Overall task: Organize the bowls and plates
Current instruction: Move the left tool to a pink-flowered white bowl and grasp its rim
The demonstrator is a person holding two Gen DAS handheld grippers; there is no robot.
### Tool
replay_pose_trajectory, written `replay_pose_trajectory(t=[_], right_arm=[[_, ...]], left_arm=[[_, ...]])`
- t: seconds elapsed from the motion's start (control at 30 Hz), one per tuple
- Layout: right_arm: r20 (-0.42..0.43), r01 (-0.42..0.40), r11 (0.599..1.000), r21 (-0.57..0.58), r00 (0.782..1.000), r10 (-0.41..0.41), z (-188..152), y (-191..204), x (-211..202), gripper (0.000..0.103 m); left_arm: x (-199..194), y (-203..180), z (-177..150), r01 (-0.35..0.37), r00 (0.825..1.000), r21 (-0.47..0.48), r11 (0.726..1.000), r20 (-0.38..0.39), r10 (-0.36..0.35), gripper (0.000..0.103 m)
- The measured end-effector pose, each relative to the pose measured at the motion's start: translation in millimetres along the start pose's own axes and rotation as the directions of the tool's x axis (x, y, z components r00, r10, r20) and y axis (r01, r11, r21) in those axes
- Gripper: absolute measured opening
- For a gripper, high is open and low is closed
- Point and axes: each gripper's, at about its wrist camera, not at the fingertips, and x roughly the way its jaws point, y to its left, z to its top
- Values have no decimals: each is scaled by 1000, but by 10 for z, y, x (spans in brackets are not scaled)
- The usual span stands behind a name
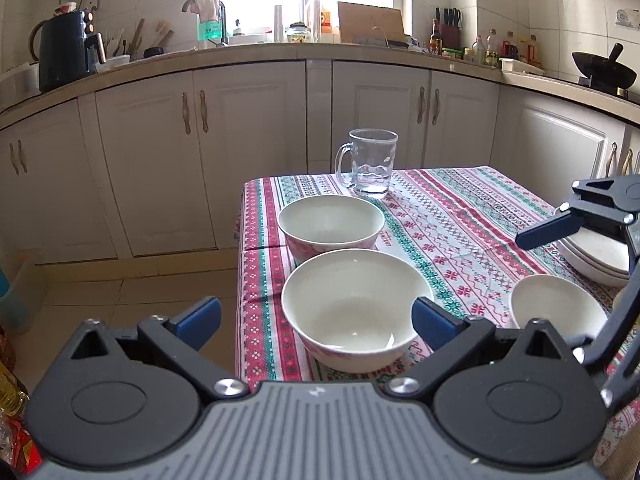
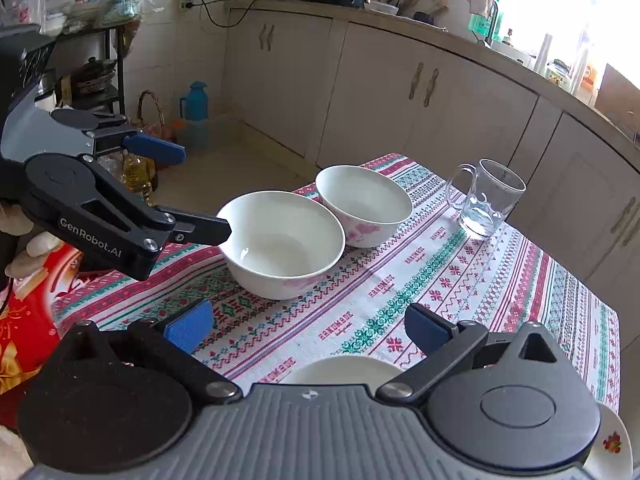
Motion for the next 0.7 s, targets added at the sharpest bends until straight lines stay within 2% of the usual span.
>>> replay_pose_trajectory(t=[0.23,0.4,0.6,0.7], right_arm=[[-24,-29,997,-74,999,27,58,98,230,103],[-33,-65,996,-64,997,63,139,78,370,103],[-47,-78,995,-60,996,75,182,34,553,102],[-62,-91,994,-61,994,87,181,22,623,99]], left_arm=[[252,70,108,13,999,19,1000,-33,-12,101],[450,123,156,33,998,28,999,-63,-31,101],[637,186,177,75,992,-10,997,-105,-75,97],[697,203,186,103,988,-18,995,-117,-104,91]])
